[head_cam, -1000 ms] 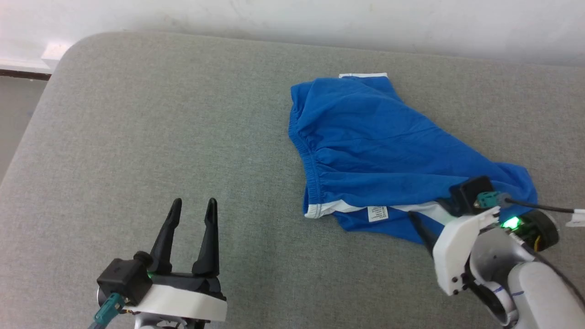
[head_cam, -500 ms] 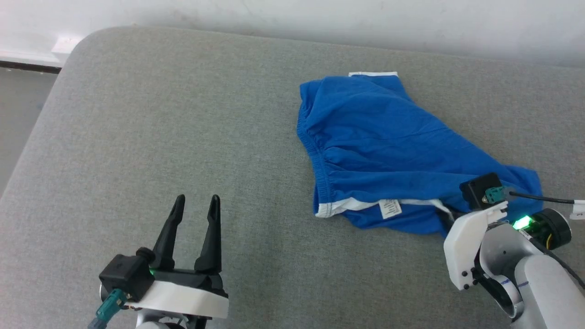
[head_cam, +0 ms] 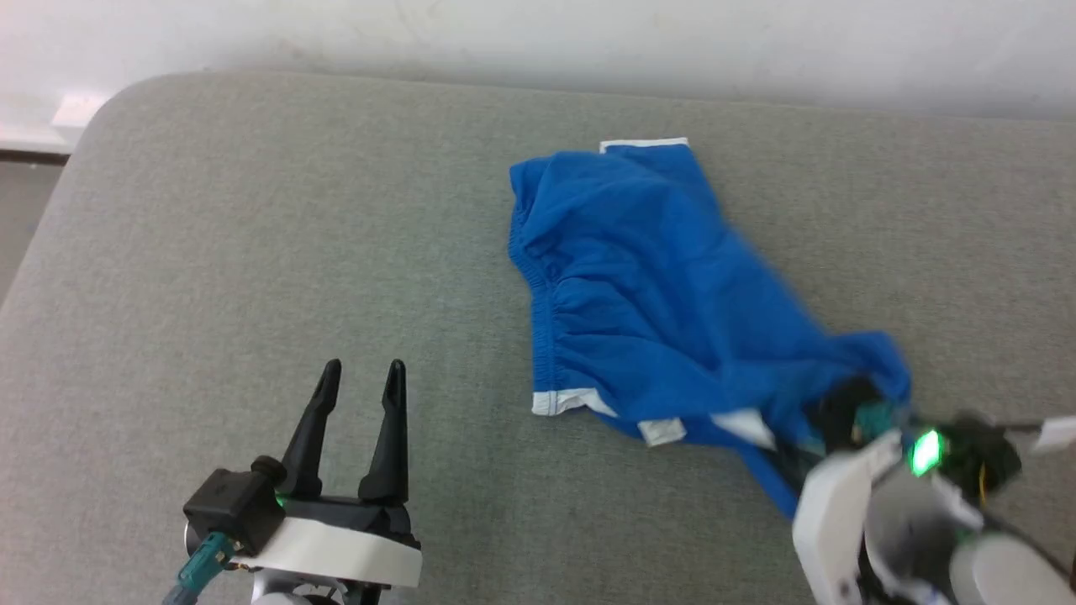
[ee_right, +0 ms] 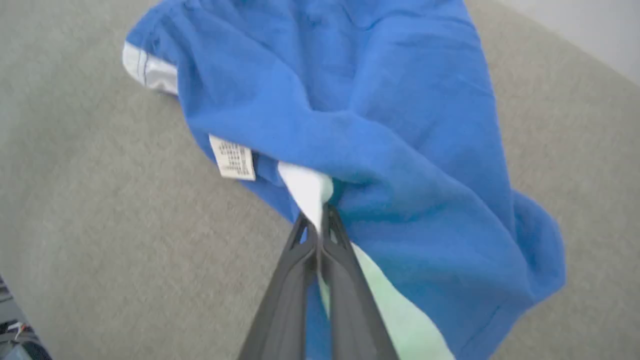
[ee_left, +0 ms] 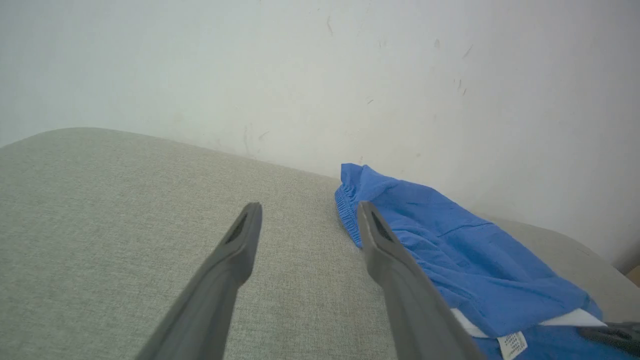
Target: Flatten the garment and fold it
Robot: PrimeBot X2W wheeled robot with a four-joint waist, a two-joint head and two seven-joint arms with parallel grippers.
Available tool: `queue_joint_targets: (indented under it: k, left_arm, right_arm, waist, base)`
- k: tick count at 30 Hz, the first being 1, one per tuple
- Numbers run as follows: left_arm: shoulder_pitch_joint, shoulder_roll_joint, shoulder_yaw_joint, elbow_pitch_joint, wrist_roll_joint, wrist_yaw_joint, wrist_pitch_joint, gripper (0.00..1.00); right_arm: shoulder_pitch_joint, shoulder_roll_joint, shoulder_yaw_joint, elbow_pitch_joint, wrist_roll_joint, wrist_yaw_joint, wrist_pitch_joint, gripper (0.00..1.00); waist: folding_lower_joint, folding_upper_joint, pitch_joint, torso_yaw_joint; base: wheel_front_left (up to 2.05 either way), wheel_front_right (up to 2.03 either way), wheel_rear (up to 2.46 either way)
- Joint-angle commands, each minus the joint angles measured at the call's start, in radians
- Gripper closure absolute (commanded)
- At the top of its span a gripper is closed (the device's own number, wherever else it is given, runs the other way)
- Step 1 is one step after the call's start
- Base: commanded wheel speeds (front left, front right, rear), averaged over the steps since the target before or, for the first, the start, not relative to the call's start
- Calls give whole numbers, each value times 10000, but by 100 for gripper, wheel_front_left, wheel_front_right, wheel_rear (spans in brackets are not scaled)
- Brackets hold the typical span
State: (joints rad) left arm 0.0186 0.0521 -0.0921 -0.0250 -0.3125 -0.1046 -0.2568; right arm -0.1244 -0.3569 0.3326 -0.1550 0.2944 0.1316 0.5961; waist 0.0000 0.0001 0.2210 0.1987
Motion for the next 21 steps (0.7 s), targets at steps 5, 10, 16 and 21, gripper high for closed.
queue_joint_targets:
  k: [5, 10, 16, 21]
  left_arm:
    - [136, -18, 12, 30, 32, -15, -49, 0]
    - [180, -18, 38, 68, 190, -58, -49, 0]
    - [250, -18, 51, 46, 330, -117, -49, 0]
    - [441, -18, 168, -162, 386, -146, -49, 0]
  right_arm:
    - [1316, -707, 117, -642, 584, -9, 985, 99]
    - [1606, -395, -259, -983, 542, -9, 597, 0]
    - [1843, 1063, -1834, -1579, 623, -9, -1297, 0]
    - [2132, 2734, -3996, -2038, -648, -9, -4202, 0]
  waist:
    - [0, -1, -189, -419]
    - [0, -1, -288, -728]
    - [0, -1, -445, -901]
    - [0, -1, -516, -1001]
  base:
    - [0, 0, 0]
    - [0, 0, 0]
    - [0, 0, 0]
    - [0, 0, 0]
